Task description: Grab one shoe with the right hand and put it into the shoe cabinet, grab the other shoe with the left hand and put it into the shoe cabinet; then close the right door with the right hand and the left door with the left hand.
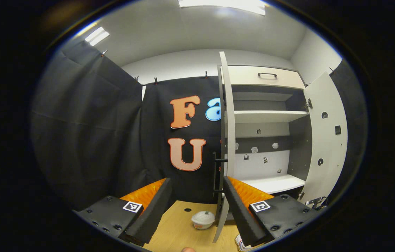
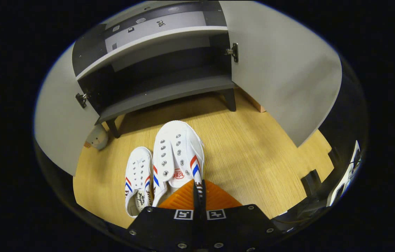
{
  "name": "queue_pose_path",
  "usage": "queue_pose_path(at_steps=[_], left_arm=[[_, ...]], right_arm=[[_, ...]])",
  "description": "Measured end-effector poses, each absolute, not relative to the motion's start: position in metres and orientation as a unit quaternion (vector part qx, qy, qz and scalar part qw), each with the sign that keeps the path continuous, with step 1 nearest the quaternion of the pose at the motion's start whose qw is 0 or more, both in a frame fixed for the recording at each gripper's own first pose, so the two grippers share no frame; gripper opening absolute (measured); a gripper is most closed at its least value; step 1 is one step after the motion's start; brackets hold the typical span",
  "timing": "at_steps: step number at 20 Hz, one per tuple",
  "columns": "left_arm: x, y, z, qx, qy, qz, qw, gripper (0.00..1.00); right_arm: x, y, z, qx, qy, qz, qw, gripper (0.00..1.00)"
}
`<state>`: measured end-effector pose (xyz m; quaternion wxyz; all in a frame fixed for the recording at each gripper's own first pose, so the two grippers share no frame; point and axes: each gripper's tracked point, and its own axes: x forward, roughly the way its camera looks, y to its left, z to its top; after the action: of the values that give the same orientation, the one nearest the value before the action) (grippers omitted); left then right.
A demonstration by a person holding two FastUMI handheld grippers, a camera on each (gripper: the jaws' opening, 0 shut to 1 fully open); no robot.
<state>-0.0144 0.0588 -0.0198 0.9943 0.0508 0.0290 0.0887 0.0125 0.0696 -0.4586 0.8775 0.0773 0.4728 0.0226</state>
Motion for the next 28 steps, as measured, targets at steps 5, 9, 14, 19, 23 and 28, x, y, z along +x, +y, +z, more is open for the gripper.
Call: queue_pose_path(at_steps=[5,9,14,19,23,28], left_arm=[[-0.010,0.052,-0.016,0.039,0.017,0.070,0.997,0.96],[-0.007,0.053,-0.013,0.036,0.010,0.066,0.997,0.96],[-0.005,0.044,-0.016,0.032,0.008,0.058,0.998,0.96],[-0.004,0.032,-0.026,0.037,0.015,0.051,0.998,0.94],[0.005,0.019,-0.033,0.029,0.022,0.059,0.998,0.94],[0.021,0.009,-0.041,0.037,0.027,0.084,0.995,0.96]], right_arm=[[0.029,0.072,-0.361,0.067,0.423,0.038,0.903,0.00],[0.047,0.073,-0.280,0.086,0.390,0.047,0.916,0.00],[0.057,0.061,-0.210,0.093,0.353,0.054,0.929,0.00],[0.093,0.055,-0.153,0.109,0.325,0.062,0.937,0.00],[0.174,0.068,-0.135,0.110,0.301,0.067,0.945,0.00],[0.267,0.077,-0.148,0.111,0.303,0.062,0.944,0.00]])
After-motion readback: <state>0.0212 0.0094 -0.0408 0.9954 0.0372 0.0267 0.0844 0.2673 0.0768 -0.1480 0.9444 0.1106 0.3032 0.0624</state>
